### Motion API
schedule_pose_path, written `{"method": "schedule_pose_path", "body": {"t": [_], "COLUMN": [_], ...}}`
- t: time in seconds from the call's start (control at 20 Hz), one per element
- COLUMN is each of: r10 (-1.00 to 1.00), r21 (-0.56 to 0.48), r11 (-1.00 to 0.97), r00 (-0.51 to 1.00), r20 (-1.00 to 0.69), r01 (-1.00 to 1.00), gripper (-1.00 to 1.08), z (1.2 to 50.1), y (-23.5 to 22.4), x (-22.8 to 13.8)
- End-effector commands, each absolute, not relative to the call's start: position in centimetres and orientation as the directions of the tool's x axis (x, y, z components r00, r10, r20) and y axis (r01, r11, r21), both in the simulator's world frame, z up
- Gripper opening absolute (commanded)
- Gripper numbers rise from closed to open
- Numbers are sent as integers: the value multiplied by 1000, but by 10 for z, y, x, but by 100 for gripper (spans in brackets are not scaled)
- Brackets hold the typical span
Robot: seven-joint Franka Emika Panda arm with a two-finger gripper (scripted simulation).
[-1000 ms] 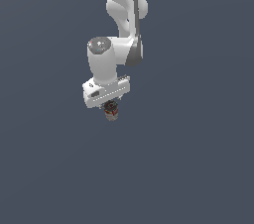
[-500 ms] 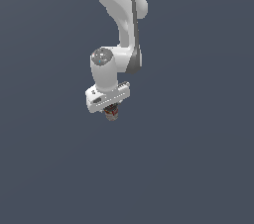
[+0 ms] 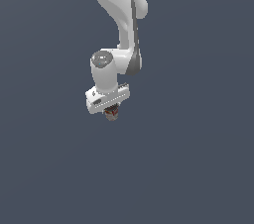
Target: Pick up the object and move it to a goal position.
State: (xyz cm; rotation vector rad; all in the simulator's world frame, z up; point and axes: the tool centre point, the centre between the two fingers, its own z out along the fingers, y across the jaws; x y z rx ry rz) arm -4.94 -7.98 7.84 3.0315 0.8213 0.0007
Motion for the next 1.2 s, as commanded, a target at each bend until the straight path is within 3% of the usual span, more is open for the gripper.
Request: {"method": "schedule_pose_path", "body": {"t": [0.0, 0.55, 1.15], "r10": [506, 505, 505], "r21": [0, 1, 1], "r11": [-863, -863, -863], "r00": [863, 863, 863], "r20": [0, 0, 0], "r01": [506, 505, 505], "gripper": [-100, -100, -100], "z": [77, 83, 108], "y": [-79, -67, -3], "x": [-49, -39, 17]}}
